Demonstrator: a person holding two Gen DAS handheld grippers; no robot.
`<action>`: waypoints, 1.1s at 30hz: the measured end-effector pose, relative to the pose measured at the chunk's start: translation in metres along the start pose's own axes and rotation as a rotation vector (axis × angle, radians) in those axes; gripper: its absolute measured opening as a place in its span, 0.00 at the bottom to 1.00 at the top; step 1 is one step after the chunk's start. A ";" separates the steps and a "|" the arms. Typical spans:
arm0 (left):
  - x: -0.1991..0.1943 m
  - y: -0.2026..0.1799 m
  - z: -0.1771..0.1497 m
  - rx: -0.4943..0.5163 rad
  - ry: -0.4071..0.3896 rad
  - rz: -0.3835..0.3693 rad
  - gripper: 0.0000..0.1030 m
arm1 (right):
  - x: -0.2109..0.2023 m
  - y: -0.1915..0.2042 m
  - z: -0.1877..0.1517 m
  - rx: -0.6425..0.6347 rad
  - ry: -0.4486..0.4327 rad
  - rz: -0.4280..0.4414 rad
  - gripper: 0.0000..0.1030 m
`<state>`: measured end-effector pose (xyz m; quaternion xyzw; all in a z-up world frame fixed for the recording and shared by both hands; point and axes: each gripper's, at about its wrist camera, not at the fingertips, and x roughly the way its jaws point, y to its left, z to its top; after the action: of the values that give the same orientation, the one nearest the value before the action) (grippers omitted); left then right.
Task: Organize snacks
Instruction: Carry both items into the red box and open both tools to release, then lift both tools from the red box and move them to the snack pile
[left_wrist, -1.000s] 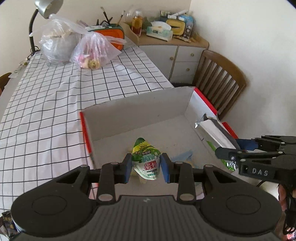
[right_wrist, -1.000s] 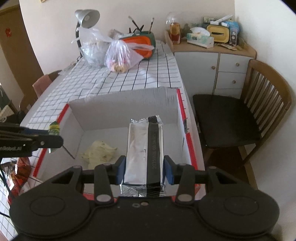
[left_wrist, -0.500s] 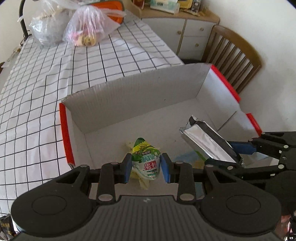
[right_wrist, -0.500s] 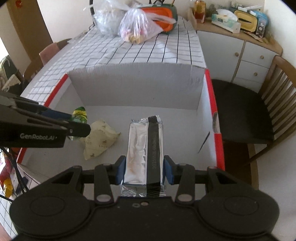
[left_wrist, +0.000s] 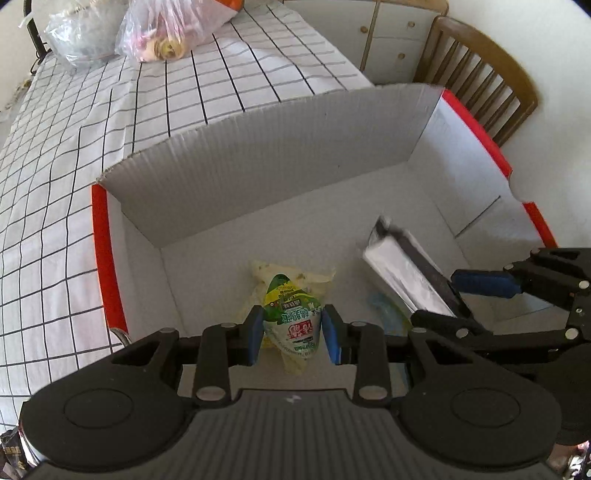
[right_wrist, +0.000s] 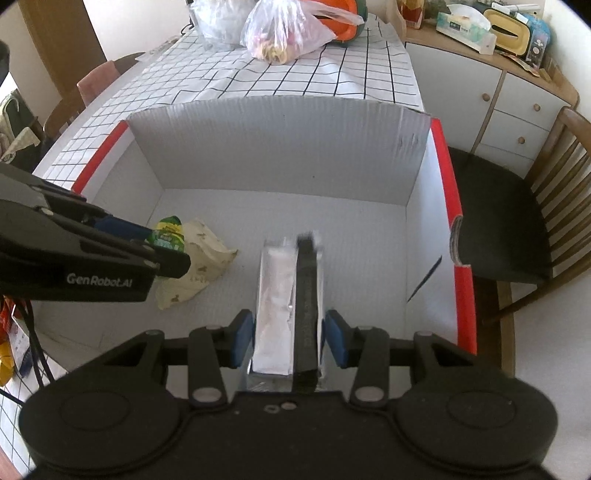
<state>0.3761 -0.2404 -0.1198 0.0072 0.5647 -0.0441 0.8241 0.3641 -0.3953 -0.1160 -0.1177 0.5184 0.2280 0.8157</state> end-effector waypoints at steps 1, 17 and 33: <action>0.001 0.000 -0.001 0.004 0.005 0.004 0.33 | 0.000 0.000 0.001 0.000 -0.001 0.000 0.41; -0.028 0.000 -0.015 -0.014 -0.093 0.000 0.52 | -0.029 0.001 -0.008 0.023 -0.082 0.015 0.51; -0.098 0.005 -0.057 -0.044 -0.264 -0.030 0.55 | -0.089 0.017 -0.021 0.017 -0.230 0.030 0.56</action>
<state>0.2884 -0.2252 -0.0489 -0.0254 0.4521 -0.0444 0.8905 0.3075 -0.4119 -0.0447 -0.0761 0.4249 0.2479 0.8673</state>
